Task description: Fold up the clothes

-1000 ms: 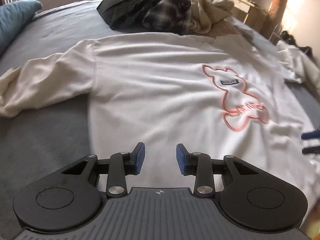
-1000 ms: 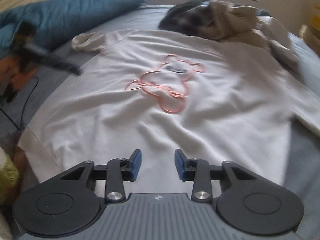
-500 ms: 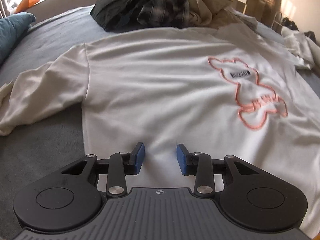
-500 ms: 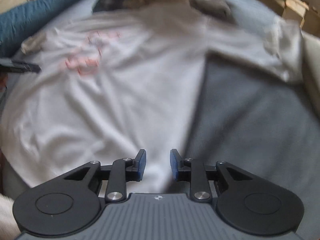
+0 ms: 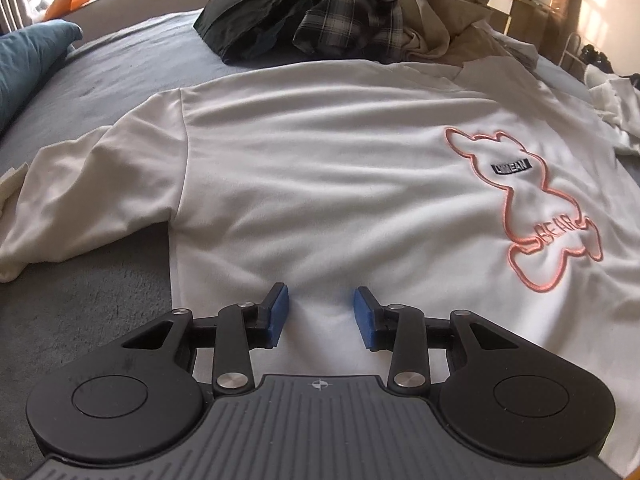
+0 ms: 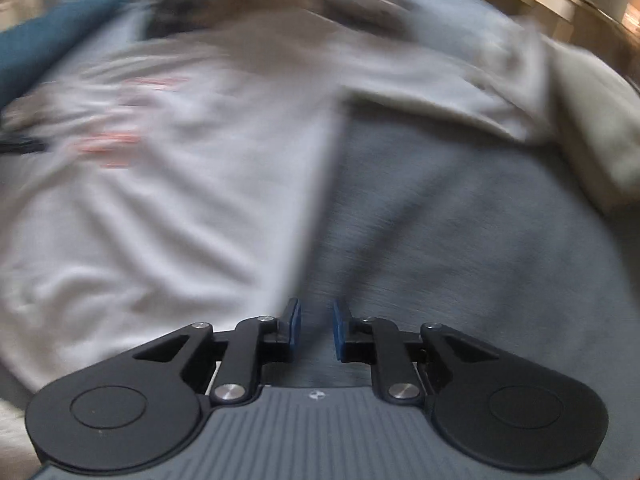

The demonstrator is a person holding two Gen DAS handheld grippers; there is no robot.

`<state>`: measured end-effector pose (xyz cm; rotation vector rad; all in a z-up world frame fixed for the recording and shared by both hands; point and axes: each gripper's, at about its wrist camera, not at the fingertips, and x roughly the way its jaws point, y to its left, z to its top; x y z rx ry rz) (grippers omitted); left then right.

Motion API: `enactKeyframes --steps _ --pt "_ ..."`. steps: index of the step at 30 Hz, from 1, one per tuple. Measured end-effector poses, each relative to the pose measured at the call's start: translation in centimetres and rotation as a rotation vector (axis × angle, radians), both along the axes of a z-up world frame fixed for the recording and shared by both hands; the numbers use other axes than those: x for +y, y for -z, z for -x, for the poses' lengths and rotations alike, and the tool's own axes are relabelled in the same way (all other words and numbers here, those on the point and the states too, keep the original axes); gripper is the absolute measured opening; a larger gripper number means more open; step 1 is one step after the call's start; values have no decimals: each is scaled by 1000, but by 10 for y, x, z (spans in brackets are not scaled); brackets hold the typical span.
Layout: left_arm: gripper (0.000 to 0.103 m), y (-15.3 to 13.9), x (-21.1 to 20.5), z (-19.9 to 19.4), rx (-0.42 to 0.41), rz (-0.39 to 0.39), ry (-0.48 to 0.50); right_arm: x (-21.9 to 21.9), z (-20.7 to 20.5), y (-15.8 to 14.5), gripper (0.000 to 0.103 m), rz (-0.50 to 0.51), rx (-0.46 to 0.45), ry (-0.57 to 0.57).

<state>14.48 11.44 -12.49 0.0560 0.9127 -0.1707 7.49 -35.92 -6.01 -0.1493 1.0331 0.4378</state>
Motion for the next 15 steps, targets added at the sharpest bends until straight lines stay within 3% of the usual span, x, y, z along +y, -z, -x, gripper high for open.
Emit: enactKeyframes --steps 3,4,7,9,12,15 --pt "38 1 -2 -1 -11 -15 3 34 13 7 17 -29 18 -178" --pt "38 0 -2 -1 -11 -16 5 34 17 13 17 8 39 -197" --pt "38 0 2 0 -13 -11 4 12 27 34 17 172 117 -184" --pt "38 0 3 1 -14 -1 -7 -10 32 28 16 204 145 -118" --pt "39 0 0 0 -16 -6 -18 -8 36 1 16 136 83 -105" --pt "39 0 -1 0 -20 -10 -23 27 34 -9 16 24 30 -214"
